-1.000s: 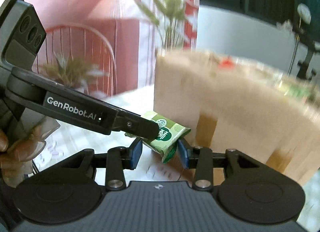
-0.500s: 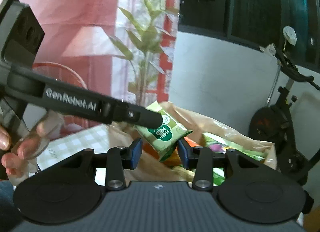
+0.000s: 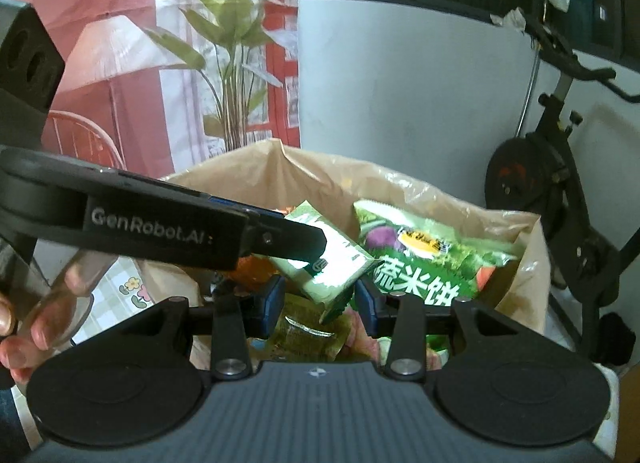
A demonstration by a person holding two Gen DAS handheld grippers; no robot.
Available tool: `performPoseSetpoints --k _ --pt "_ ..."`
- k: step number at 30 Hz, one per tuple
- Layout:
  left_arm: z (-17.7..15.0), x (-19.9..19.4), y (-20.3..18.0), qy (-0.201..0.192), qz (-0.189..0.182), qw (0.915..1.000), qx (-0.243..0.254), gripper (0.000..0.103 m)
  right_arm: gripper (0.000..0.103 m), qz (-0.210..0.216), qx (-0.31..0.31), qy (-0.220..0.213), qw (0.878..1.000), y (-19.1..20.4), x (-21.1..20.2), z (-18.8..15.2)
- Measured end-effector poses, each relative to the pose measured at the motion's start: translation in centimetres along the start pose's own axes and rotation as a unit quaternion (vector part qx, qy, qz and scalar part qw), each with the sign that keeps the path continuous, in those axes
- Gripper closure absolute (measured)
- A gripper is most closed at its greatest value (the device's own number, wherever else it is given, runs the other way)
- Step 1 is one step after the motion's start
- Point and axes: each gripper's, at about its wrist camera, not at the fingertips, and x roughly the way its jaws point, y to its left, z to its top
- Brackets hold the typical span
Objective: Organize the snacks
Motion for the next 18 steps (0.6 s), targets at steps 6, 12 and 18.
performPoseSetpoints --k 6,12,18 --pt "0.2 -0.8 0.3 -0.002 0.015 0.9999 0.005 0.053 0.058 0.004 0.013 0.013 1.0 -0.2 0.4 -0.2" --pt "0.7 -4.1 -0.7 -0.027 0.056 0.9973 0.038 0.021 0.033 -0.018 0.009 0.011 1.0 0.2 -1.1 0.1" --pt "1.0 -9.0 -1.5 -0.056 0.102 0.9917 0.054 0.011 0.017 -0.035 0.018 -0.018 0.999 1.0 -4.4 0.7"
